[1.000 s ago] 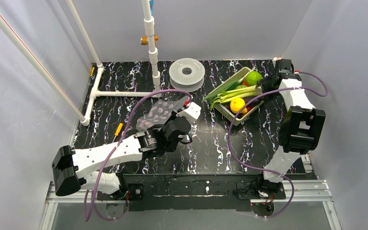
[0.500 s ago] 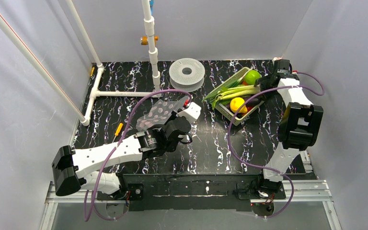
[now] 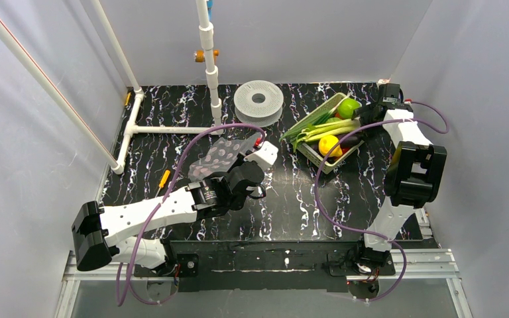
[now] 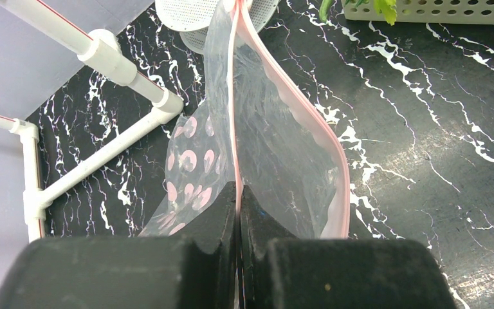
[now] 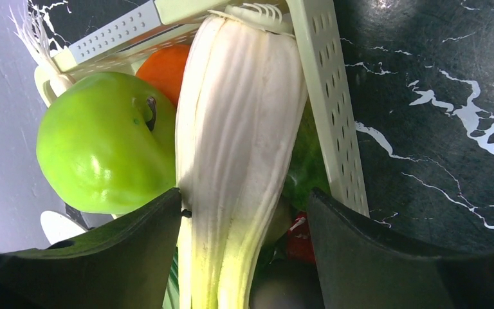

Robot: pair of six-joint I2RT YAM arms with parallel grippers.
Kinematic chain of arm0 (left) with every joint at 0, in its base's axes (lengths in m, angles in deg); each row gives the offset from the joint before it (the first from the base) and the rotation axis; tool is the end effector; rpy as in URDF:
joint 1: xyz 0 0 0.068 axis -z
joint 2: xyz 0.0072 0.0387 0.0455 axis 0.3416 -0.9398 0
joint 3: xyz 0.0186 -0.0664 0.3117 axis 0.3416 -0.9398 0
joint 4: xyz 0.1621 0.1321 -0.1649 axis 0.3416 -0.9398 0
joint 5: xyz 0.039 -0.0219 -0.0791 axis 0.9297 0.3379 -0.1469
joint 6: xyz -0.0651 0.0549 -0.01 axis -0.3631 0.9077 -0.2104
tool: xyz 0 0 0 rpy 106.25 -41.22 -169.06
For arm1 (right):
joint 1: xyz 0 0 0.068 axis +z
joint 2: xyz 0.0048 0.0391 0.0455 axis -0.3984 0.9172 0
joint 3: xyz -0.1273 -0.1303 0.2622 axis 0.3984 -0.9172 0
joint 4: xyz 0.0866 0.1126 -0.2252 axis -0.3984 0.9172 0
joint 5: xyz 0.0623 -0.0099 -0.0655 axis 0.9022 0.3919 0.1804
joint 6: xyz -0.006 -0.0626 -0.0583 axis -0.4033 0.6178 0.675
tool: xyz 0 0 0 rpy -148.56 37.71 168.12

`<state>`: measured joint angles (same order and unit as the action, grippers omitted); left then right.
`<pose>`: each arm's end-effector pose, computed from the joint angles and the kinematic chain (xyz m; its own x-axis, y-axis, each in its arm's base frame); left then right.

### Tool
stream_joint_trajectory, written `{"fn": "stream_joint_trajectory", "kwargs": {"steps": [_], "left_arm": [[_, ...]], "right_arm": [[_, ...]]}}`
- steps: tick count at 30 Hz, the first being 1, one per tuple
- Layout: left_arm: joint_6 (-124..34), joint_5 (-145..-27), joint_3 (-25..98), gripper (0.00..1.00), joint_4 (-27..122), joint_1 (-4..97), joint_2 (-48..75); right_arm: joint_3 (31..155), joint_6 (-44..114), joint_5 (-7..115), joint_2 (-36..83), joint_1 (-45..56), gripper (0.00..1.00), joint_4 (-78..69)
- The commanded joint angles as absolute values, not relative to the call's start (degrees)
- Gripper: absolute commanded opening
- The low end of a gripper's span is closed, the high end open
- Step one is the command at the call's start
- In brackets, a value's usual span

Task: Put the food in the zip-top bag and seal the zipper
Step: Pick up the fake vegetable from the bin.

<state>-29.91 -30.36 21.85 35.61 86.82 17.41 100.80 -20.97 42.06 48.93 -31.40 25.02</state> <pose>0.1666 -0.2482 0.3566 -0.1330 0.4261 -0.8948 0.3676 0.8597 0.3547 0.4460 -0.0682 0.2528 -0.1952 0.9224 -0.3334 0.7862 0.3504 0.5091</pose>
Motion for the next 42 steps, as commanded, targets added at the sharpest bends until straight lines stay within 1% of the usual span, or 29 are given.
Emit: {"fn": "stream_joint_trajectory", "kwargs": {"steps": [1, 7, 9, 12, 16, 19, 20, 25, 32, 36, 40, 42], "left_arm": [[-30.6, -29.7, 24.1, 0.0, 35.6, 86.7, 18.1], [-30.5, -29.5, 24.0, 0.0, 35.7, 86.7, 18.2], [-30.5, -29.4, 24.0, 0.0, 35.7, 86.7, 18.3], [-30.5, -29.3, 23.8, 0.0, 35.9, 86.7, 18.4], [-30.6, -29.5, 23.9, 0.0, 35.8, 86.7, 18.5], [-30.6, -29.4, 23.9, 0.0, 35.7, 86.7, 18.5], [-30.6, -29.4, 23.9, 0.0, 35.7, 86.7, 18.5], [-30.5, -29.2, 23.9, 0.0, 35.8, 86.7, 18.7], [-30.4, -29.1, 23.9, 0.0, 35.8, 86.7, 18.9], [-30.1, -28.7, 23.8, 0.0, 36.1, 86.7, 19.1], [-29.9, -28.6, 23.7, 0.0, 36.2, 86.7, 18.9], [-29.9, -28.5, 23.7, 0.0, 36.1, 86.7, 18.7]], "right_arm": [[100.2, -21.8, 40.0, 47.1, -31.7, 0.77, 24.9], [99.9, -23.1, 39.9, 49.6, -31.8, 0.71, 25.1], [99.5, -23.4, 40.5, 49.8, -31.9, 0.63, 24.6], [98.8, -23.8, 41.2, 48.6, -31.9, 0.54, 23.8], [99.1, -24.0, 40.9, 46.7, -32.1, 0.5, 24.5], [99.4, -24.7, 40.9, 44.5, -32.4, 0.44, 25.1], [99.3, -25.0, 40.8, 43.6, -32.4, 0.44, 25.2], [100.2, -25.9, 39.9, 40.0, -32.6, 0.37, 26.0], [102.3, -25.2, 39.3, 37.7, -32.8, 0.28, 28.1], [101.5, -24.6, 42.6, 36.6, -32.8, 0.18, 27.8], [99.8, -21.7, 45.9, 35.0, -32.8, 0.02, 24.4], [99.8, -19.4, 49.9, 34.6, -32.8, 0.01, 22.8]]}}
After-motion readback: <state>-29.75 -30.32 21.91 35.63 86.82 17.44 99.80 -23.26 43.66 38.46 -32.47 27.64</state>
